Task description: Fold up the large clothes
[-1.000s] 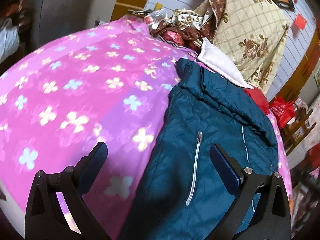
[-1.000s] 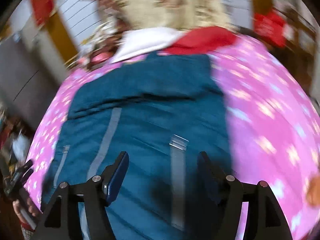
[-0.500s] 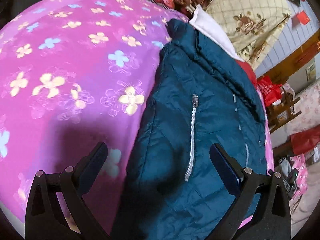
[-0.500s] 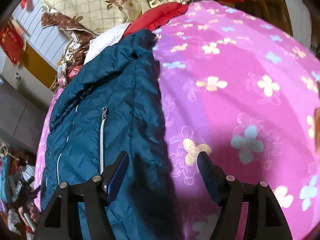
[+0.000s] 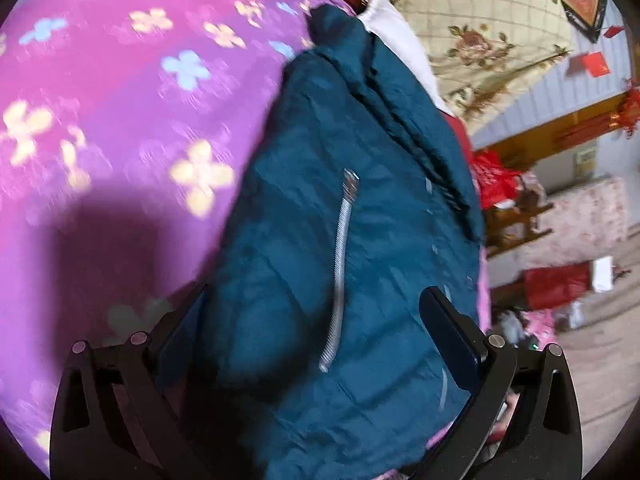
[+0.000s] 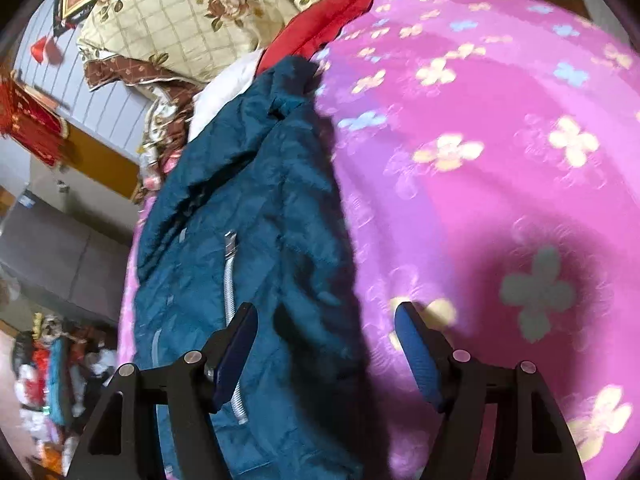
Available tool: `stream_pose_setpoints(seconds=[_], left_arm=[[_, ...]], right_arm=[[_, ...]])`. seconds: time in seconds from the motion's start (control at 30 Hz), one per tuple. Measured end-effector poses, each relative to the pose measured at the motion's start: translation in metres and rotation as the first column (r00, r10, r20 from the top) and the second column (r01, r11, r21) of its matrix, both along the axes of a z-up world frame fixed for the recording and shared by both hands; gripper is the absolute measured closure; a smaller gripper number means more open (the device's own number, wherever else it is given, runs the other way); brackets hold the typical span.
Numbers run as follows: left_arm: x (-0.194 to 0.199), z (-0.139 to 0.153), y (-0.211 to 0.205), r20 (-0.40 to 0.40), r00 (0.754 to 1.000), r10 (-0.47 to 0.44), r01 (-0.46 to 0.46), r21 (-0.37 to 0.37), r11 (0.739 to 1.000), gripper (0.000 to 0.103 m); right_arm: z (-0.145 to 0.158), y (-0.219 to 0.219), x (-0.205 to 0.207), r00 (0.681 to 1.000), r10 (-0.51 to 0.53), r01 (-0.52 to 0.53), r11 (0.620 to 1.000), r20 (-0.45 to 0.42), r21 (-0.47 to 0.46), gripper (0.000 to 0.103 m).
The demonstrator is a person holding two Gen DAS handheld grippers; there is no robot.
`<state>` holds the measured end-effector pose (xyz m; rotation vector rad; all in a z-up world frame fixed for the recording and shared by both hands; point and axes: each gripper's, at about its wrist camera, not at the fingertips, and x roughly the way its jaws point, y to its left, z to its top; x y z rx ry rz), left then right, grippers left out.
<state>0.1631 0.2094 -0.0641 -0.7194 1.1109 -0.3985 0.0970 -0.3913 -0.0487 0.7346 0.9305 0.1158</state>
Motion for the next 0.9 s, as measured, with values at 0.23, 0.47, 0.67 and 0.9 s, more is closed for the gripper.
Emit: stream_pose_setpoints(seconds=[0.23, 0.47, 0.67, 0.9], left_arm=[[-0.033, -0.007, 0.006, -0.011, 0.998, -0.055, 0.053, -0.153, 0.987, 0.001], [-0.069, -0.001, 0.001, 0.03, 0.995, -0.1, 0.104, -0.196, 0.975, 0.001], [-0.083, 0.0, -0.021, 0.054, 0.989, -0.137, 0.145, -0.187, 0.972, 0.001], [-0.087, 0.005, -0.043, 0.041, 0.994, -0.104, 0.105, -0.032, 0.994, 0.001]], right_arm=[[-0.003, 0.021, -0.026, 0.994, 0.109, -0.108, 0.992, -0.007, 0.061, 0.034], [-0.008, 0.042, -0.06, 0.982, 0.188, -0.188, 0.975, 0.007, 0.117, 0.034], [-0.014, 0.06, -0.073, 0.98, 0.198, -0.201, 0.965, 0.035, 0.169, 0.034], [-0.018, 0.098, -0.076, 0.962, 0.27, -0.274, 0.947, 0.049, 0.165, 0.04]])
